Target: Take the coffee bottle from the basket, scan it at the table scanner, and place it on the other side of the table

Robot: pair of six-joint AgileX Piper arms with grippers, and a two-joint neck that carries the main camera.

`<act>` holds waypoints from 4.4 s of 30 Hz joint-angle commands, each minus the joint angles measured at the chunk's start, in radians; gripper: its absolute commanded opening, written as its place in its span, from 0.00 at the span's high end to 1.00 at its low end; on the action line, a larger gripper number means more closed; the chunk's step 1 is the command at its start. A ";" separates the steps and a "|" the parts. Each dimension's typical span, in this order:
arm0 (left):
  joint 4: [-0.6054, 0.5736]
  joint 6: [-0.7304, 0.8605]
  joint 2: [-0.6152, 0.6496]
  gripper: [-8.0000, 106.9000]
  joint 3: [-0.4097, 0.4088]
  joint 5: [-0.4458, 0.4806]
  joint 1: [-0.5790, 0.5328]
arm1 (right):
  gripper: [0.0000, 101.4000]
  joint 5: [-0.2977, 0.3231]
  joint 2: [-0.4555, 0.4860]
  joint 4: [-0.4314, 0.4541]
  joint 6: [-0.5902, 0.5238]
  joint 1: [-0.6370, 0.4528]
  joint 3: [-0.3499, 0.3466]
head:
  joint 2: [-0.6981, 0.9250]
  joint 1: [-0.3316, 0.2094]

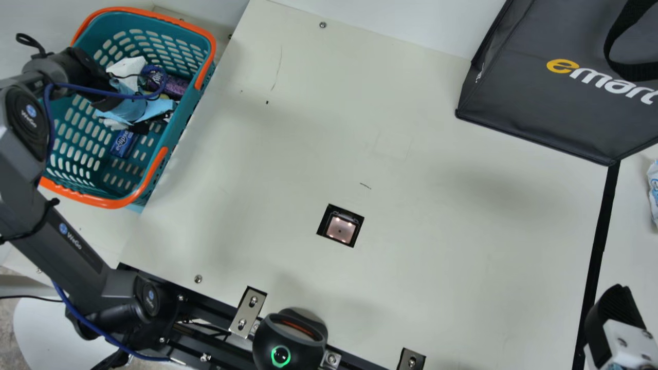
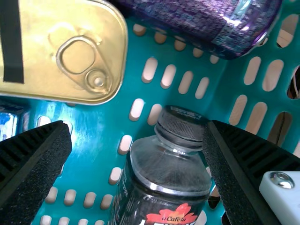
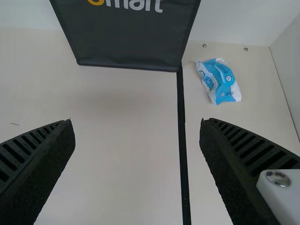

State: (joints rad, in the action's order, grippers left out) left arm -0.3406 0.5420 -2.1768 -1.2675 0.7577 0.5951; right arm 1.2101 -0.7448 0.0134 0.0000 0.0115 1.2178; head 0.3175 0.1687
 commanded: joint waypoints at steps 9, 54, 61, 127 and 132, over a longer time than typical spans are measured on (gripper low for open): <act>-0.011 0.050 -0.015 0.15 -0.005 0.014 -0.013 | 0.06 0.000 0.000 0.000 0.000 0.000 0.000 | 0.004 -0.030; -0.008 0.016 -0.073 0.15 0.005 -0.112 -0.020 | 0.06 0.000 0.000 0.000 0.000 0.000 0.000 | 0.004 -0.030; -0.017 -0.013 -0.072 0.15 0.011 -0.123 -0.031 | 0.06 0.000 0.000 0.000 0.000 0.000 0.000 | 0.004 -0.030; 0.030 0.085 0.356 1.00 0.213 -0.018 0.088 | 0.06 0.000 0.000 0.001 0.000 0.000 0.000 | 0.004 -0.030; -0.002 0.118 0.408 1.00 0.226 -0.028 0.105 | 0.06 0.000 0.000 0.001 0.000 0.000 0.000 | 0.004 -0.030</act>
State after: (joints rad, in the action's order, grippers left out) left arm -0.3339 0.6535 -1.7815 -1.0443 0.7314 0.6983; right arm 1.2101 -0.7448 0.0143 0.0000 0.0115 1.2178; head 0.3175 0.1672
